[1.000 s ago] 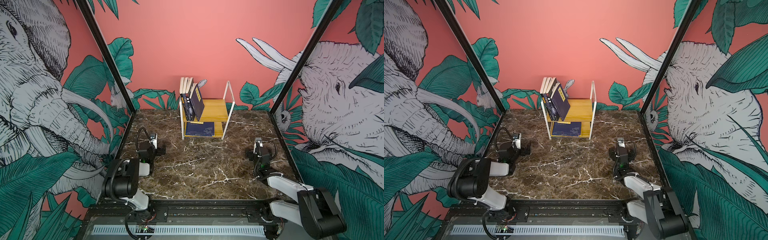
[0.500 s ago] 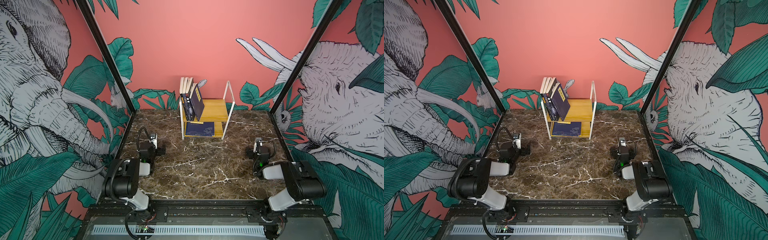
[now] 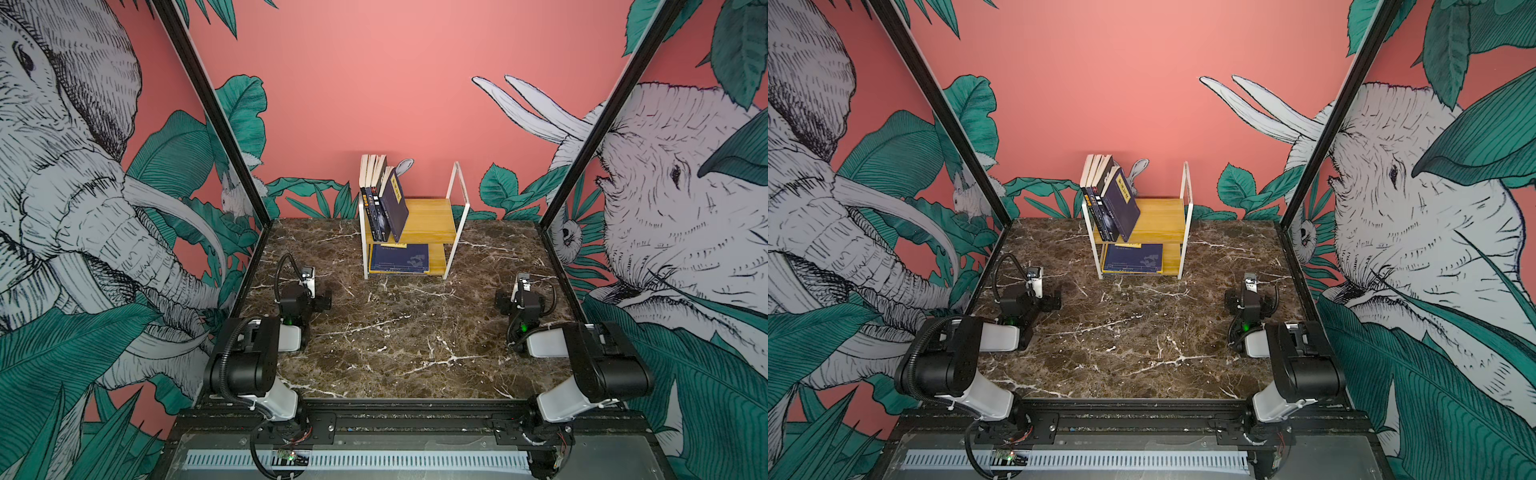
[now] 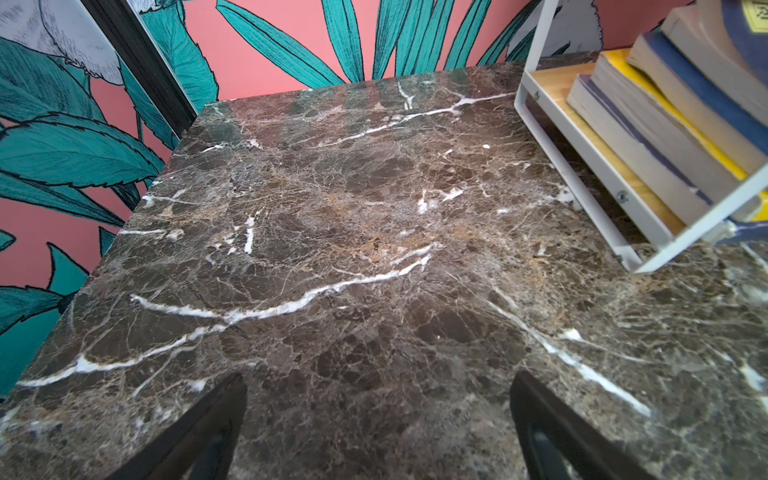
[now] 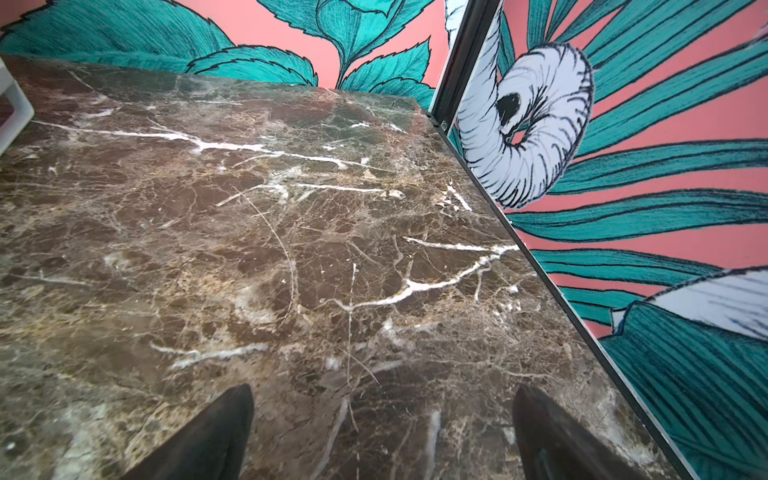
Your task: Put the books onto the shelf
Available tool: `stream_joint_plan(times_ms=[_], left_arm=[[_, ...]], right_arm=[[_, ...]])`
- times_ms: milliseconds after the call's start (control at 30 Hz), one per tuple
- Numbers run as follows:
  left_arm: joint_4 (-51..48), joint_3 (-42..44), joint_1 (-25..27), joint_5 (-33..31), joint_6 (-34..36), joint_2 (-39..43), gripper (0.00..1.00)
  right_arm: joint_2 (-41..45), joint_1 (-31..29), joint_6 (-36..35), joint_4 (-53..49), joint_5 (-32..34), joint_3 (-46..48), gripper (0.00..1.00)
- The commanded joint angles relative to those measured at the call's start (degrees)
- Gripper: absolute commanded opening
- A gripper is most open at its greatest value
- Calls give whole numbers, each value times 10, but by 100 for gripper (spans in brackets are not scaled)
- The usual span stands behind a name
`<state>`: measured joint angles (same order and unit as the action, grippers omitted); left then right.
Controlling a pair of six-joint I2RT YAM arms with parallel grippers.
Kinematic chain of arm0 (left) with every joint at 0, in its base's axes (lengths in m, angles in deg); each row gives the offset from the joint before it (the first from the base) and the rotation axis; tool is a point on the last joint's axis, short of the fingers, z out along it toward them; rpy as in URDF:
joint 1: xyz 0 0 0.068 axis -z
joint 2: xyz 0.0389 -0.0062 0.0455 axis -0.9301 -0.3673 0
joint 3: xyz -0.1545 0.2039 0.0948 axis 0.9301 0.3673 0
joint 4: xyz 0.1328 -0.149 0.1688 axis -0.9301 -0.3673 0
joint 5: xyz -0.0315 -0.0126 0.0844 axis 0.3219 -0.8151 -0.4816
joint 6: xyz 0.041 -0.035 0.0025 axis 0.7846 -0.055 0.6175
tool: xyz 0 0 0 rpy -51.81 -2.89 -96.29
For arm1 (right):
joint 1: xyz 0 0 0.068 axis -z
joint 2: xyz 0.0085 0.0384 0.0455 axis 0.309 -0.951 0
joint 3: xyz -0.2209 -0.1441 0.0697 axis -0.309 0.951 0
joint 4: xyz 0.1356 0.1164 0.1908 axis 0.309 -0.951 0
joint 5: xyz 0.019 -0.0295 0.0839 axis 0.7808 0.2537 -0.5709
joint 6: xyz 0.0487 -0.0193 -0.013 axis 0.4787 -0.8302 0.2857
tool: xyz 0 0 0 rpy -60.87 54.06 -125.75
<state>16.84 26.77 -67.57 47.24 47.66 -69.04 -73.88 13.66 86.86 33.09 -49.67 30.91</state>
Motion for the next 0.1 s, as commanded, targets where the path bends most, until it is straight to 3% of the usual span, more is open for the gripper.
stream_joint_plan(times_ms=[0, 67], left_arm=[[-1, -11, 3, -8, 2, 12, 100], [4, -7, 4, -14, 2, 12, 99]], right_arm=[[2, 0, 3, 20, -5, -14, 99], [2, 1, 3, 20, -5, -15, 99]])
